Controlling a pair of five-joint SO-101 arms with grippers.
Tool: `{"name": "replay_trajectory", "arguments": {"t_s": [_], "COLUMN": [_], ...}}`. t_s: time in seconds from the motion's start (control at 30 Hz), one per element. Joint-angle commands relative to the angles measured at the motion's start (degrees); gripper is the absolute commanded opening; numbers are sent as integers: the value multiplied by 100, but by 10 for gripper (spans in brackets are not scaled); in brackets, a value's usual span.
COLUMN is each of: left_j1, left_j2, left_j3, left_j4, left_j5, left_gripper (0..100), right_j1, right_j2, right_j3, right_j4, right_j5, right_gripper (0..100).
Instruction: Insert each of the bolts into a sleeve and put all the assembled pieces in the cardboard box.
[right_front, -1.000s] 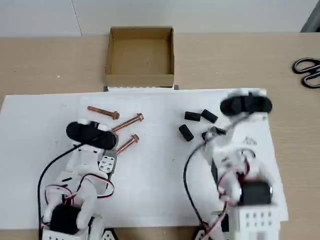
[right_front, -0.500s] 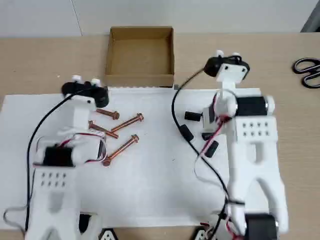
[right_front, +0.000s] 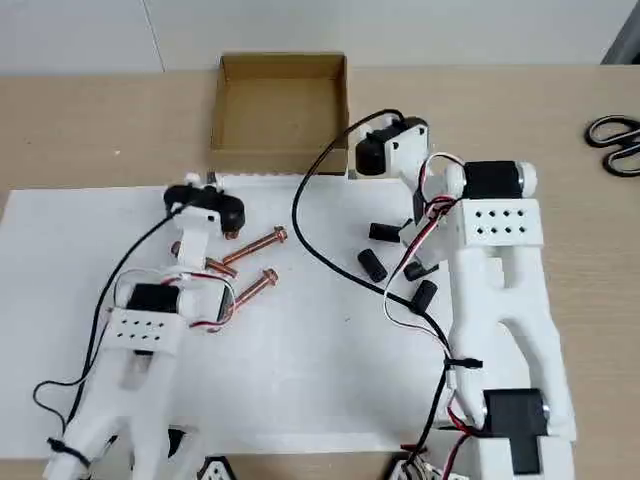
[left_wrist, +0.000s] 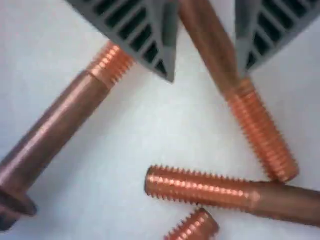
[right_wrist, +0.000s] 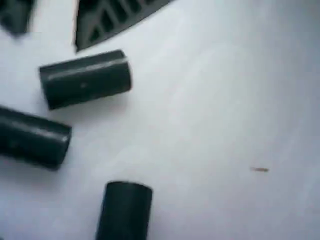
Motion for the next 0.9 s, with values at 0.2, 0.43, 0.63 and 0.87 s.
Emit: {"name": "replay_trajectory", "arguments": {"t_s": [0.2,0.43,0.63,0.87], "left_j1": [211,431,448,448], "left_j2": [0,26,26,26], "left_j3": [215,224,224,224], "left_j4": [-448,-457,-457,-484], "left_j5": [0,-18,-9,9], "left_gripper": [82,82,82,82], "right_j1": [22,48,57,145], "right_j2": [734,1587,2466,3116], "right_j3": [-246,-527,-1503,-1925], "right_j4": [-462,-1086,-1086,-1086], "right_j5": [413,686,862,941], "right_gripper": [107,107,106,106]}}
